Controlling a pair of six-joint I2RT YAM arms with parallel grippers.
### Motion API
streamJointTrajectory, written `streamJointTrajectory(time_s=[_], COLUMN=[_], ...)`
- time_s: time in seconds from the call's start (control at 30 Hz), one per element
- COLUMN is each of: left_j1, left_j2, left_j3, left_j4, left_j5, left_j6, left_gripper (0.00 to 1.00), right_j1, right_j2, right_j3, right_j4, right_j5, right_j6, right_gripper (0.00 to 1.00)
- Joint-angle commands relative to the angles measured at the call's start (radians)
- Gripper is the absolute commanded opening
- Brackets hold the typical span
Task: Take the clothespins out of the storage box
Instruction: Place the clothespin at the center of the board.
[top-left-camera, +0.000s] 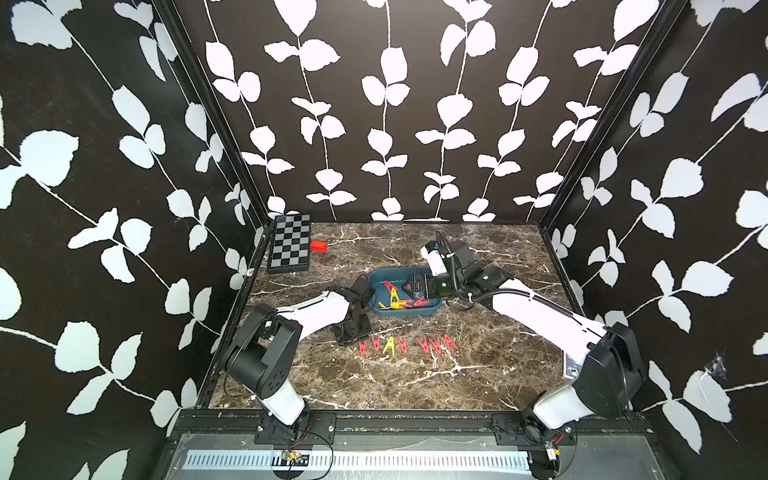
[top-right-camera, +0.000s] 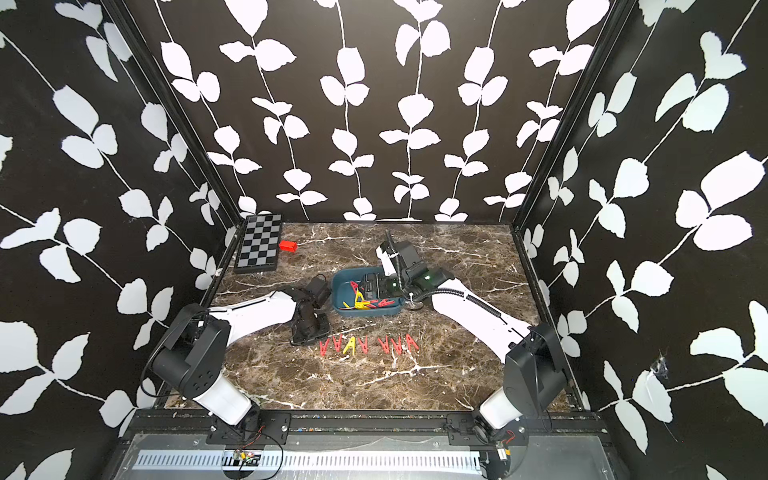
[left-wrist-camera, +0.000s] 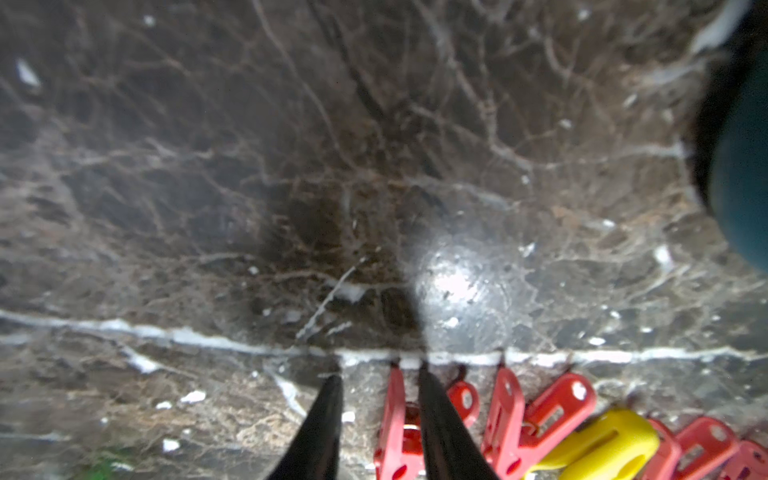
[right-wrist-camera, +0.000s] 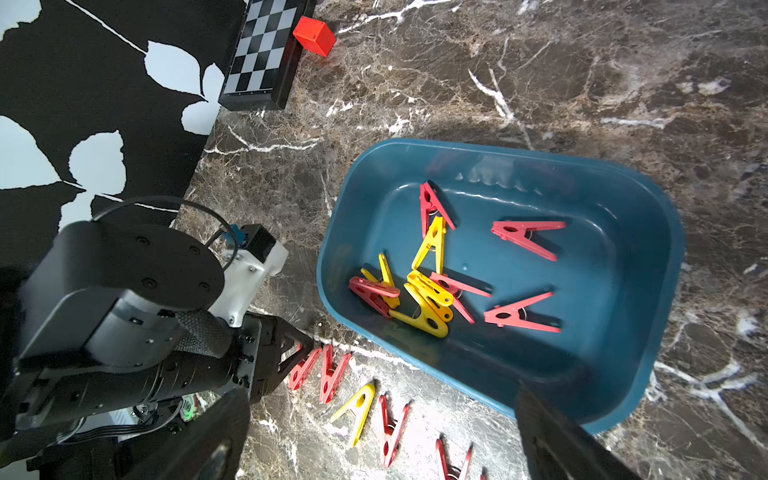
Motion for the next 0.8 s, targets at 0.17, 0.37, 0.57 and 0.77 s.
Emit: streamJointTrajectory(time_s=[0.17, 0.37, 0.57, 0.77], left_j1=[-0.003, -0.003, -0.003, -0.002], left_j2=[-0.059, -0.032, 0.057, 0.174], left_j3=[0.161, 0.314, 0.465, 0.595], left_j4=[-0.175, -0.218, -0.209, -0.197], left_j5=[-0.098, -0.110, -0.092, -0.051], left_j6=[0.063, 0.111, 0.149, 0.148], left_gripper=[0.57, 0.87, 0.99, 0.99], right_j1=[0.005, -0.005, -0.020, -0.040], right_j2=[-0.054, -0.084, -0.111, -0.142], right_j3=[-0.024, -0.051, -0.073, -0.101], right_j4=[-0.015, -0.011, -0.010, -0.013], right_j5=[0.055, 0.086, 0.104, 0.120], right_j6=[0.000, 0.001, -0.002, -0.002], right_gripper=[0.99, 0.99, 0.99, 0.99])
